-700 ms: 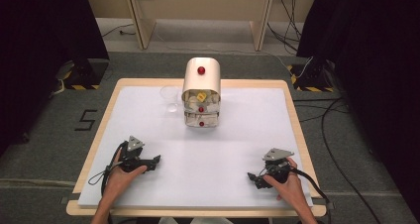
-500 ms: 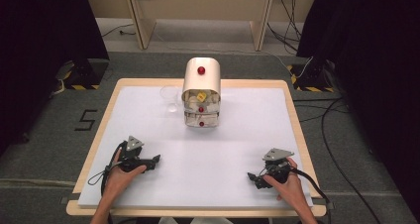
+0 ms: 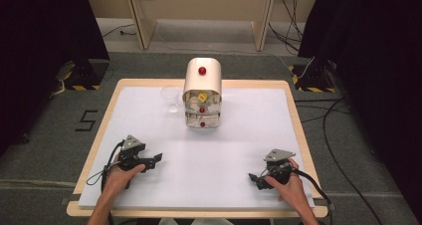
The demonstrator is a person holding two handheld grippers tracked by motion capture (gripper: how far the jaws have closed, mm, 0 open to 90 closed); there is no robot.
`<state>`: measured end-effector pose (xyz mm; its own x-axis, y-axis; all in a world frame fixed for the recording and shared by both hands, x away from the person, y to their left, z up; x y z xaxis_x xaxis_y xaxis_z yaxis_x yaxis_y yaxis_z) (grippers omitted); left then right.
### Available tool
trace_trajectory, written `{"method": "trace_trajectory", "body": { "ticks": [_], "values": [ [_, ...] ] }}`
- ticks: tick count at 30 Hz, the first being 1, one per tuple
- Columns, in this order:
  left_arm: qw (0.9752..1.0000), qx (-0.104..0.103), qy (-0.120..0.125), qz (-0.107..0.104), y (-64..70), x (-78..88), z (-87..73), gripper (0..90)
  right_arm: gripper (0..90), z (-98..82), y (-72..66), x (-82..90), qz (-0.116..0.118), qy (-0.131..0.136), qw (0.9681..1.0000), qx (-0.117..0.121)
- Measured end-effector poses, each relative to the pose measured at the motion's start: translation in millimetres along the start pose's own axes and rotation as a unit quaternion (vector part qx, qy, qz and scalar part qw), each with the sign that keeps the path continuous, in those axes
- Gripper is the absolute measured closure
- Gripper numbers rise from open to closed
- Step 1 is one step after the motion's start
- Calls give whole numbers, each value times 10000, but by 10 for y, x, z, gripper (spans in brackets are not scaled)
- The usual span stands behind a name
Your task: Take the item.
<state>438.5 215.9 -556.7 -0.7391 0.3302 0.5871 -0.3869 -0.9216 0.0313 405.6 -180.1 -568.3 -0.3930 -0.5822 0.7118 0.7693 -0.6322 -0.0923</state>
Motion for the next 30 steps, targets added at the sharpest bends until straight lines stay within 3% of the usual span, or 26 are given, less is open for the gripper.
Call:
{"method": "trace_trajectory", "body": {
  "ticks": [2,5,13,23,30],
  "values": [
    [10000,-41,55,-27,23,22,48,159,2,-1,-1,0,2,-2,10000,-4],
    [9994,-16,213,-278,119,85,175,156,2,-1,-1,0,-1,-2,10000,-3],
    [9961,-355,582,-550,328,162,527,150,1,0,1,0,2,-2,10000,-4],
    [9920,-703,822,-657,625,214,936,159,1,0,1,-1,2,-1,10000,-3],
    [9908,-897,763,-662,739,128,1071,168,1,-1,2,-1,5,-3,10000,-9]
  ]
}}
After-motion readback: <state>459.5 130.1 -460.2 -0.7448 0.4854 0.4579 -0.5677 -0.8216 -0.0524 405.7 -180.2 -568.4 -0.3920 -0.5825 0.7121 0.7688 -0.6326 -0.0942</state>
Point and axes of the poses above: each handheld gripper's, and its own axes: x roughly backward along the jaws, z roughly out of its top, y roughly to its right, the point moved 9 cm from there along -x, roughly forward along the jaws, and after that the axes turned 9 degrees about z, right-handed, at the moved point
